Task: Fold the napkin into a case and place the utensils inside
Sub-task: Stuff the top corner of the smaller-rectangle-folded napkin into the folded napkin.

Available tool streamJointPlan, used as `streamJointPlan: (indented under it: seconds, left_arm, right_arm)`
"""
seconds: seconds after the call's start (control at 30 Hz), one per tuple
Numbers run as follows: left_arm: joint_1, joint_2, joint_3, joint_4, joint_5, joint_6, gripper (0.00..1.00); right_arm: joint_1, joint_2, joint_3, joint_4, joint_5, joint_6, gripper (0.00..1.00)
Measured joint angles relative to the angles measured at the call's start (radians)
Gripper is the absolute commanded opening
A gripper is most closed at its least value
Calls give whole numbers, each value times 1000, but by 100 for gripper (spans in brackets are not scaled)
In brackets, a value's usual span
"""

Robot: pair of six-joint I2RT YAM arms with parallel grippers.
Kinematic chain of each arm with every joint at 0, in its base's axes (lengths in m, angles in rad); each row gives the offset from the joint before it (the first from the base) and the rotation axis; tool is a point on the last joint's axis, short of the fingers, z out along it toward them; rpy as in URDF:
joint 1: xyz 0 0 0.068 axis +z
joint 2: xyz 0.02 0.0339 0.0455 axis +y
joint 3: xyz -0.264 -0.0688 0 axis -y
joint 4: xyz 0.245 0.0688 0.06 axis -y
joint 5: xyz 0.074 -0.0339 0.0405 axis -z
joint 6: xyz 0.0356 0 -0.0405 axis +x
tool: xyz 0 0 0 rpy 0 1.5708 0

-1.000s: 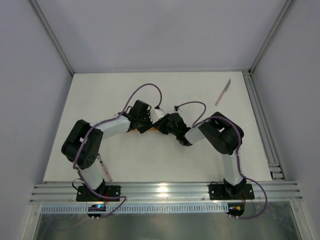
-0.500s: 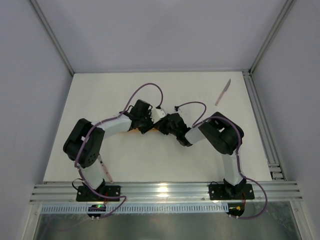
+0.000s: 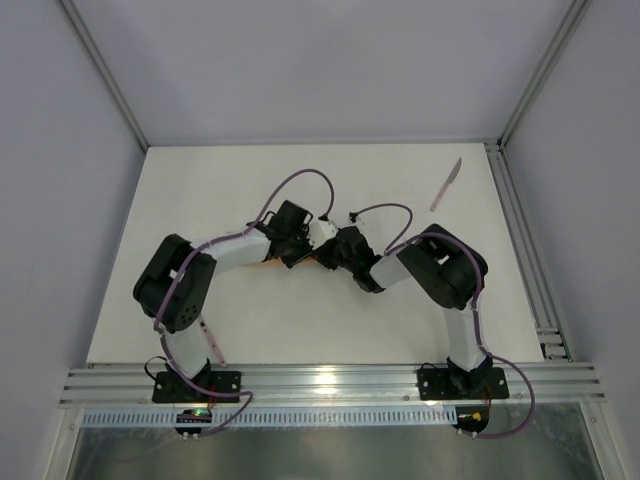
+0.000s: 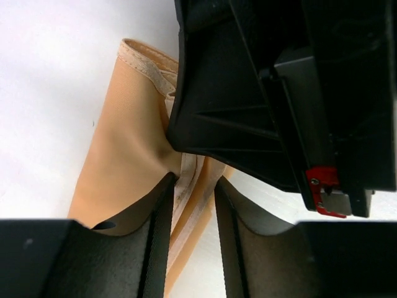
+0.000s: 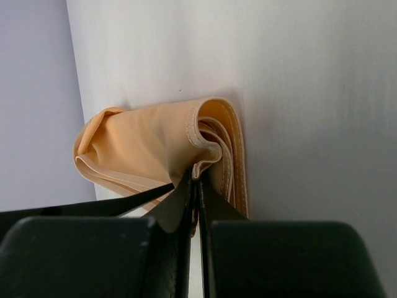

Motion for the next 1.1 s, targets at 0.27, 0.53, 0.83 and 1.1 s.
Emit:
streamJointPlan:
  seconds: [0.27, 0.53, 0.83, 1.1]
  left_arm:
    - [-11, 11, 9, -2, -33, -16, 18]
    - [-11, 10, 9, 5, -64, -26, 28]
    - [-13, 5, 3, 0, -87, -40, 22]
    - [-13, 5, 1, -3, -96, -41, 11]
  right_arm:
    - [0, 0, 0, 0, 0, 0, 4]
    - [0, 0, -4, 7, -1, -1, 4]
    - [0, 0, -6, 11, -3, -1, 4]
    - [0, 0, -9, 18, -9, -1, 4]
